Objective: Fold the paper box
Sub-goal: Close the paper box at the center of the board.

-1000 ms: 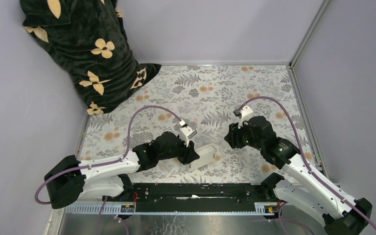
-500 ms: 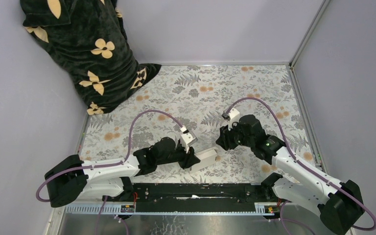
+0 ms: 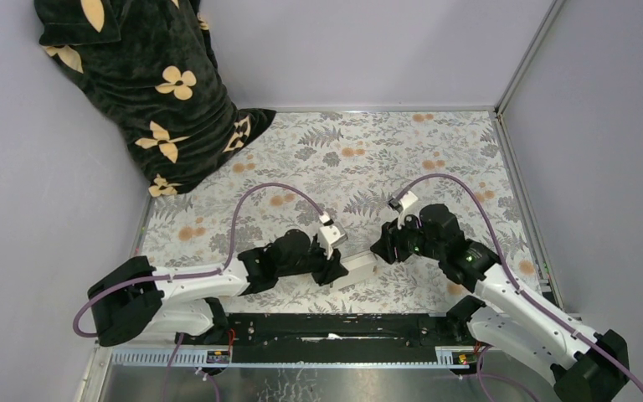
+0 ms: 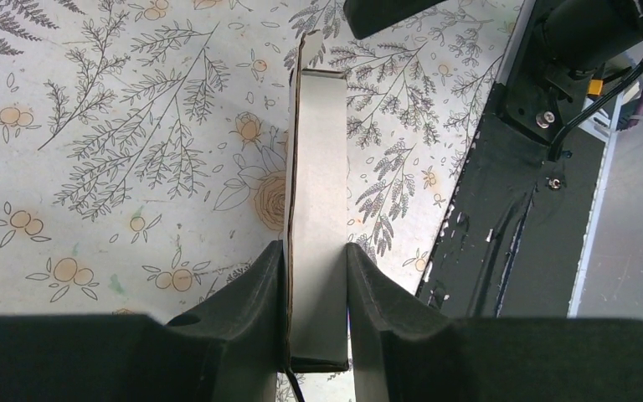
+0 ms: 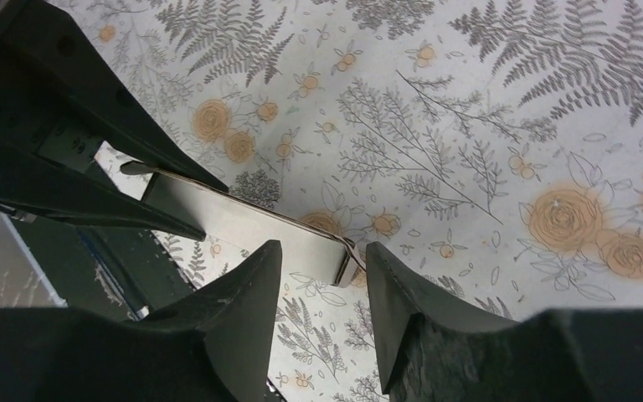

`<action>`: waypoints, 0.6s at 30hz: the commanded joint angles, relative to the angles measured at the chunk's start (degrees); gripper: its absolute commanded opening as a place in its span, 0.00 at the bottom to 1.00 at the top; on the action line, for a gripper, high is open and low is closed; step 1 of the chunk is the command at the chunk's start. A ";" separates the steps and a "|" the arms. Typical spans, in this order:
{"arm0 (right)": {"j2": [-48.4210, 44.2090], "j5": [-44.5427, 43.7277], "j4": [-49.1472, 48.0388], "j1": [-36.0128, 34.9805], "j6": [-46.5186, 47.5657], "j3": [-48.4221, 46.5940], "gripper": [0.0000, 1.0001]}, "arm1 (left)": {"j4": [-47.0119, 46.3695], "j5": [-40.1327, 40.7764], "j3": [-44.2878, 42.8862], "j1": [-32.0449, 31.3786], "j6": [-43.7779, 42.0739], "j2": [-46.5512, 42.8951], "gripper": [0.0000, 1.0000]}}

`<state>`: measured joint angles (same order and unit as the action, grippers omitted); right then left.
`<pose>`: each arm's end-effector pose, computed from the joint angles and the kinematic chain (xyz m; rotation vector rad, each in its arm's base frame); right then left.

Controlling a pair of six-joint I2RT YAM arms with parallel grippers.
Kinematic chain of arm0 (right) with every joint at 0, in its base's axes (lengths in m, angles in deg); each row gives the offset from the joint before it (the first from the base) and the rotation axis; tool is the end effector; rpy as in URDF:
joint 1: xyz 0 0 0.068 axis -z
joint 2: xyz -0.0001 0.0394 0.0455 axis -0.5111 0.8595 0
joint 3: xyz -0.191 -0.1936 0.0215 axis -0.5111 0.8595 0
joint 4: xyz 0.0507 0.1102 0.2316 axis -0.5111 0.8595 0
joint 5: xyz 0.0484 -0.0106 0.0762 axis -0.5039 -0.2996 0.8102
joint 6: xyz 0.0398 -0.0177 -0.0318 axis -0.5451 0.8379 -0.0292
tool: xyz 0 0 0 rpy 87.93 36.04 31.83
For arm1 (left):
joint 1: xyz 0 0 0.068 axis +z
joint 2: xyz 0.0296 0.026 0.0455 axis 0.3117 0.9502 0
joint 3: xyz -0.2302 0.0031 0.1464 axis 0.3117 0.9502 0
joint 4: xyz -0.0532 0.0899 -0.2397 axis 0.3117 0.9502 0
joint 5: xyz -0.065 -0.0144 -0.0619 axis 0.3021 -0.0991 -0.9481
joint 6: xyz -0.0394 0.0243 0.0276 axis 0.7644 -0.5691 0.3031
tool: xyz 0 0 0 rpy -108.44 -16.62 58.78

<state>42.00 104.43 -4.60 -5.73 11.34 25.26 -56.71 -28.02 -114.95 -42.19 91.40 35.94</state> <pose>0.1445 0.1200 0.2543 -0.7272 1.9758 0.7713 0.1164 -0.2174 0.1908 0.9770 1.9246 -0.9665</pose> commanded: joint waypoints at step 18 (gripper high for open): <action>-12.27 -32.20 -7.11 0.20 -13.07 9.30 0.58 | 27.28 -17.98 -38.07 17.21 -19.27 27.37 0.26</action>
<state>28.66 78.98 -9.19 -5.71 -1.73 38.70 -39.14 -39.34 -143.98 -28.62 80.10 58.62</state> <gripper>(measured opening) 0.570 0.349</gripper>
